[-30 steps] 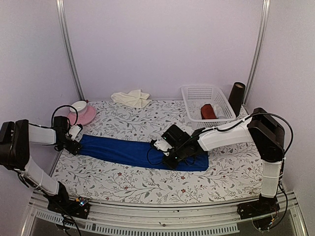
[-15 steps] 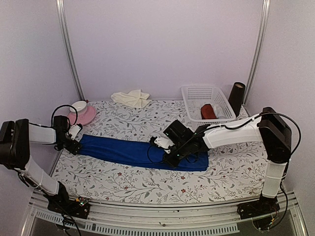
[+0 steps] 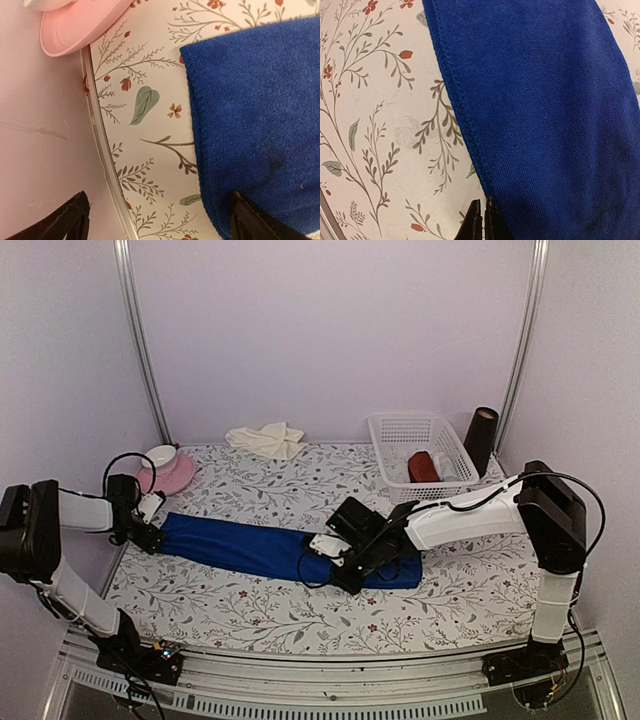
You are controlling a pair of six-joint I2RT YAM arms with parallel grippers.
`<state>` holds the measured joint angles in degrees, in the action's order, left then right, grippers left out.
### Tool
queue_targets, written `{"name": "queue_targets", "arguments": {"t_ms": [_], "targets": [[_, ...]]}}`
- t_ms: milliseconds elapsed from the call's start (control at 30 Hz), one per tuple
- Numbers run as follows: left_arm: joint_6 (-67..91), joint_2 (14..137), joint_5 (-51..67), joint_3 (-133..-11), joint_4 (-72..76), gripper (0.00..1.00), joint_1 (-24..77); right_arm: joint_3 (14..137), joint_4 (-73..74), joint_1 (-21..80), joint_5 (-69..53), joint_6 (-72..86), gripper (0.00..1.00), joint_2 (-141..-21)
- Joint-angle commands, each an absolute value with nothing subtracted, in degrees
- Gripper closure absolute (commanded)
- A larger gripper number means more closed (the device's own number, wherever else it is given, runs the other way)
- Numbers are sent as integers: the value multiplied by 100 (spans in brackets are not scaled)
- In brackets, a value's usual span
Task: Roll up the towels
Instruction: Smooth out the towel at the center of the board.
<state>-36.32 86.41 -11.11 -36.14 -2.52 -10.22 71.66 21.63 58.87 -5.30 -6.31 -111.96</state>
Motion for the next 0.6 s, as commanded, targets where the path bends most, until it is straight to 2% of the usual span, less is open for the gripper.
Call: {"name": "queue_targets", "arguments": {"t_ms": [0, 133, 567], "targets": [[-3584, 8806, -1184, -3712, -409, 3, -1107, 7330, 2268, 5902, -244, -586, 95, -11365], [-3621, 8694, -967, -3815, -621, 3, -1177, 7227, 2194, 5887, -281, -606, 93, -11090], [-3900, 7836, 1329, -4271, -1983, 3, -1316, 6591, 1881, 5039, 360, 714, 88, -10572]]}}
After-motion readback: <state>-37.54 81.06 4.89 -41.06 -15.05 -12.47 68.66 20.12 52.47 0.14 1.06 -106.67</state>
